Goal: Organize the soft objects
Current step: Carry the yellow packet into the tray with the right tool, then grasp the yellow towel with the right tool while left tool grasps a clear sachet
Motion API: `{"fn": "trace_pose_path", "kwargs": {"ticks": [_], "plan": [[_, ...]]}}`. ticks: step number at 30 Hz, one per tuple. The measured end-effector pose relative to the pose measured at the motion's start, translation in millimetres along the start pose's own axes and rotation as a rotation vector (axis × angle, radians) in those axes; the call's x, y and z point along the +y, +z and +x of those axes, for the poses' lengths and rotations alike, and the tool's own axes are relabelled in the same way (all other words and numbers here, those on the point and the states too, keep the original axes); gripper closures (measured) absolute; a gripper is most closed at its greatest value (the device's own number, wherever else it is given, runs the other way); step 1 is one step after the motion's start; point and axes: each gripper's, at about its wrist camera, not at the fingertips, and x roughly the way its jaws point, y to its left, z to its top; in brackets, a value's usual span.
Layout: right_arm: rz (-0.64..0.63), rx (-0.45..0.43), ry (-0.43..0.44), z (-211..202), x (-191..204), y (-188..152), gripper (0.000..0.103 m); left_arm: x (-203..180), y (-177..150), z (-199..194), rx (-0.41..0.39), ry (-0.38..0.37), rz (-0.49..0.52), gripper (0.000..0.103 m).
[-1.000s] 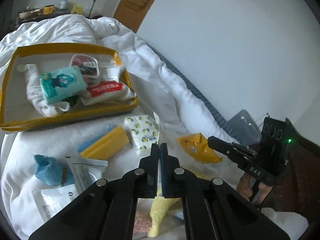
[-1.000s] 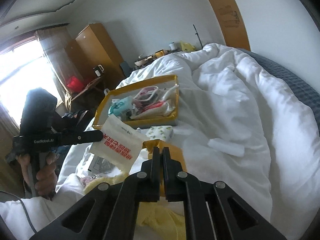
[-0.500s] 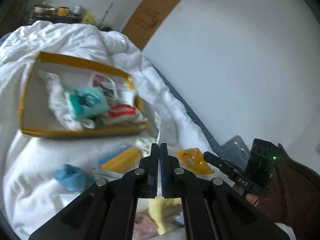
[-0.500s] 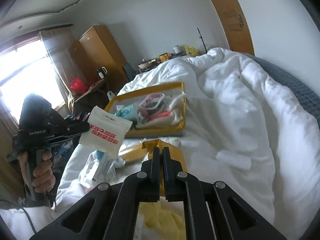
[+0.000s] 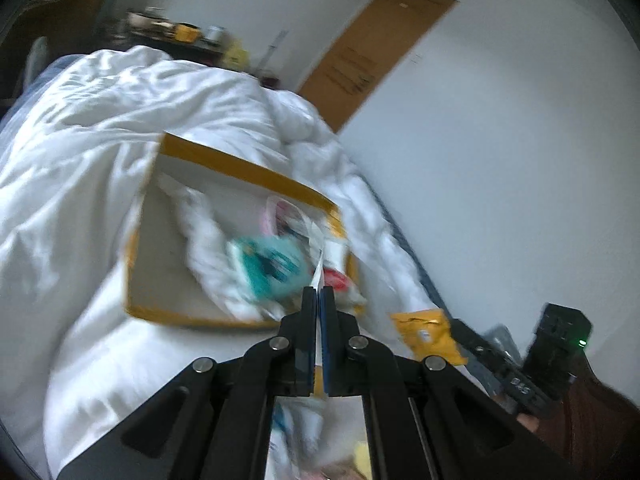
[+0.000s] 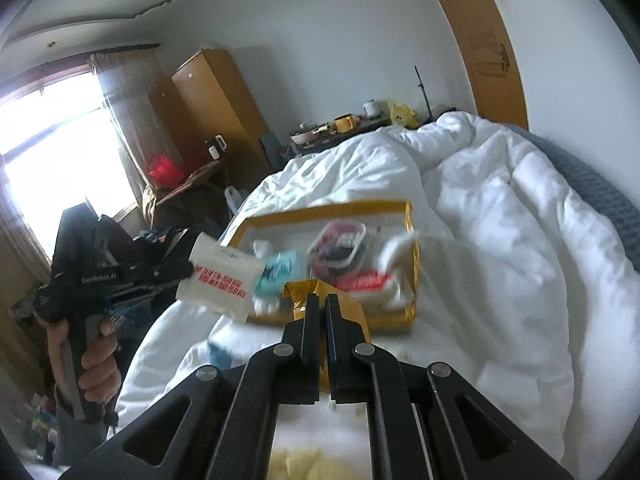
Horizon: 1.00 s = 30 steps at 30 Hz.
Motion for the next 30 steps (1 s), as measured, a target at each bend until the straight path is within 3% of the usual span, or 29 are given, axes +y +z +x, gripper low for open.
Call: {"fn": "trace_pose_path", "kwargs": {"ticks": [3,9,14,21,25,27,29,30], "plan": [[-0.010,0.015,-0.043,30,3,21,0.099,18,20,5,-0.023,0.068,-0.032,0.101],[-0.003,0.056,-0.144,88,-2,45,0.099,45,47,11,-0.062,0.136,-0.047,0.101],[0.009,0.103,-0.225,130,-9,51,0.100,63,58,18,-0.073,0.155,-0.082,0.101],[0.004,0.115,-0.235,149,-4,46,0.098,90,45,36,-0.036,0.195,-0.128,0.101],[0.026,0.137,-0.198,156,-2,38,0.097,97,36,50,0.000,0.273,-0.102,0.101],[0.043,0.156,-0.166,159,-1,35,0.095,99,31,52,0.005,0.262,-0.113,0.094],[0.050,0.155,-0.157,157,0,33,0.084,100,27,52,0.015,0.232,-0.121,0.076],[0.055,0.157,-0.151,154,0,33,0.068,99,25,50,0.015,0.214,-0.116,0.071]]}}
